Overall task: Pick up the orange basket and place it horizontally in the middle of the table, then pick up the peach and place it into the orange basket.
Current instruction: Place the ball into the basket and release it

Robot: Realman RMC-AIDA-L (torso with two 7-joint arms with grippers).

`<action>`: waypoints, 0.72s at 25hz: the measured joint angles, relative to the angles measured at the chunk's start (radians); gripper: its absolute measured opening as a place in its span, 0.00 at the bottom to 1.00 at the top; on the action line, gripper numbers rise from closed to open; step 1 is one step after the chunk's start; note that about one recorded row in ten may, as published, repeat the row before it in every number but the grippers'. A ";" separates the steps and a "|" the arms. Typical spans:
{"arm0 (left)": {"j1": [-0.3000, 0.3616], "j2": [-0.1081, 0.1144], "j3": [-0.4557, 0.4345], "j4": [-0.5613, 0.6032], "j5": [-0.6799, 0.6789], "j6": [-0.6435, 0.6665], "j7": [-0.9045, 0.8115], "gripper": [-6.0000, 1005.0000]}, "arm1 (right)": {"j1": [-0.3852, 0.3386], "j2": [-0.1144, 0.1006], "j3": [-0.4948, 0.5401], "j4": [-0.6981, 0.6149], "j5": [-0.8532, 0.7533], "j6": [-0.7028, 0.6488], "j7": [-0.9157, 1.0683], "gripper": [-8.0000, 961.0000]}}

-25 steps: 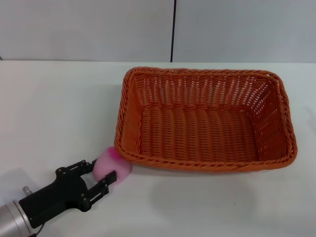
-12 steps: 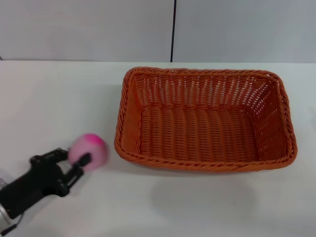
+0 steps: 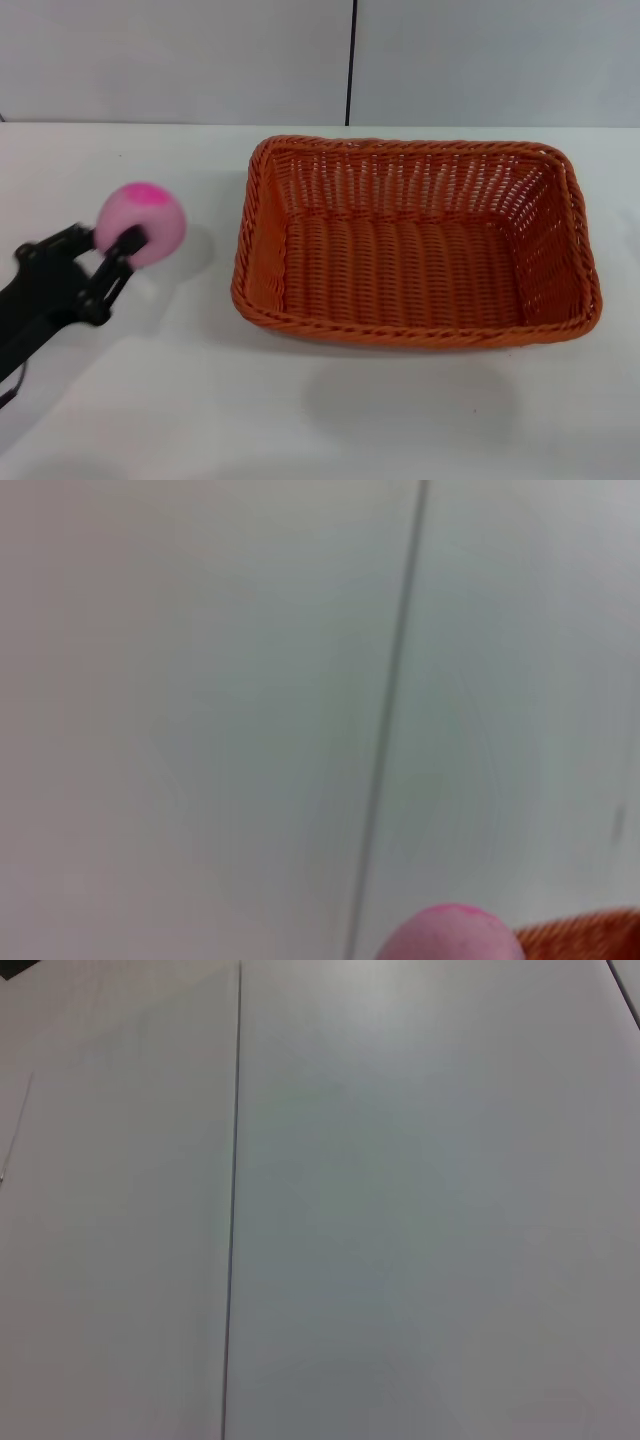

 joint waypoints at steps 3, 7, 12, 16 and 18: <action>-0.056 -0.004 0.020 0.011 0.003 -0.042 -0.007 0.26 | 0.001 0.000 0.008 0.012 0.001 0.000 0.000 0.66; -0.138 -0.008 0.104 0.019 0.001 -0.085 -0.010 0.23 | 0.000 0.002 0.075 0.056 0.010 -0.007 0.000 0.66; -0.263 -0.016 0.213 0.064 -0.002 -0.097 -0.012 0.20 | -0.005 0.002 0.211 0.151 0.011 -0.030 0.000 0.66; -0.347 -0.016 0.230 0.156 -0.005 -0.087 -0.010 0.18 | -0.018 0.001 0.288 0.199 0.012 -0.033 -0.001 0.66; -0.369 -0.017 0.229 0.182 -0.011 -0.076 -0.007 0.17 | -0.025 0.001 0.304 0.213 0.012 -0.033 -0.001 0.66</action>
